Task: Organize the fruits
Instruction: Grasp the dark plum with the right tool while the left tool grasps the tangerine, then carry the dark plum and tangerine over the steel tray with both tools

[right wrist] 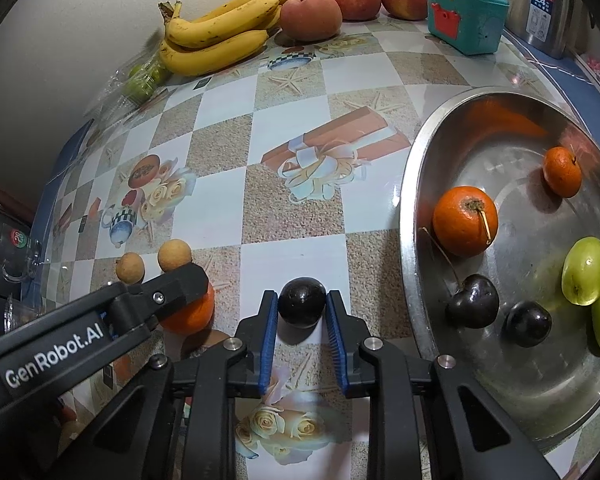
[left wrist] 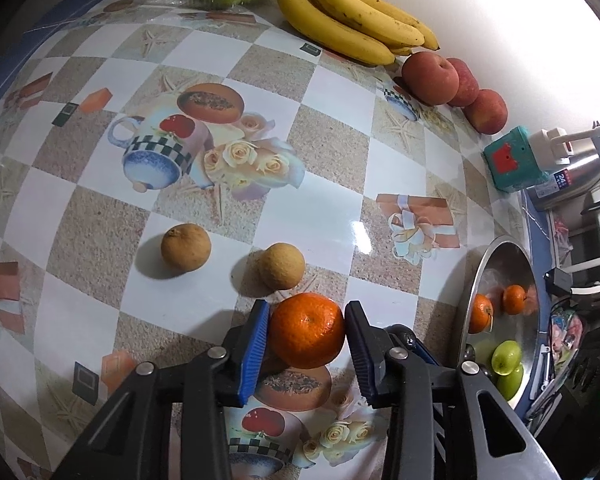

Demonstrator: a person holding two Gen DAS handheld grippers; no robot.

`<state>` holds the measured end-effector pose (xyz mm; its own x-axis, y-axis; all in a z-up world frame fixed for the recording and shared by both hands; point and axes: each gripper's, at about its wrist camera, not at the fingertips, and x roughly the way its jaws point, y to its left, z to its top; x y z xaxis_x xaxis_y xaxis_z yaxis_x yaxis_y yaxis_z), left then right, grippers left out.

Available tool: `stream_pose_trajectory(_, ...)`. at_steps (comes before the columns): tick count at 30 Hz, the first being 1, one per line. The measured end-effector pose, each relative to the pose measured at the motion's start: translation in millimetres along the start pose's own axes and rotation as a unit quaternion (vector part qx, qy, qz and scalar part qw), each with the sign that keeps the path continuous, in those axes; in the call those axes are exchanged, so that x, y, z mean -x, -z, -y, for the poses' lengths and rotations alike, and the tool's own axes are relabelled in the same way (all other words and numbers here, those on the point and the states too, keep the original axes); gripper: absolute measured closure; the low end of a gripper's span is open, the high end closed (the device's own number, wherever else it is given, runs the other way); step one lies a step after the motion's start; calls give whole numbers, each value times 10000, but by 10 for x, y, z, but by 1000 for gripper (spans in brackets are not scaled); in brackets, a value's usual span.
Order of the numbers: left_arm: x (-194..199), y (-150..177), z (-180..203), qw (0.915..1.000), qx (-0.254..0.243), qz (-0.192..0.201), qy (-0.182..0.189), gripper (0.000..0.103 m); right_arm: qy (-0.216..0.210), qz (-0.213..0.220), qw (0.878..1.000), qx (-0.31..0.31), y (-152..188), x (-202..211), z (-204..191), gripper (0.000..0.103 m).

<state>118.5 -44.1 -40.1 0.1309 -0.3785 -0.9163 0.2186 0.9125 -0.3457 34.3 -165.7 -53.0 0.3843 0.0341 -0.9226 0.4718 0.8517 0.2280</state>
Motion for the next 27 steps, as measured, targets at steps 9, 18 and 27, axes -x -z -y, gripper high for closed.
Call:
stream_pose_trajectory(9,130,-16,40,9999,-2,107,66,62,-58,16,10000,-55,-17,54,28,78)
stream_pose_trajectory(18,329,-21,105,9994,-27,302,186,62,-216,-18,9997,-135,-28,181,34,78)
stream_pose_trajectory(27,567,-25,123,9979,34,579,299,62,-387,125,9990,-177,-31,411,26,78)
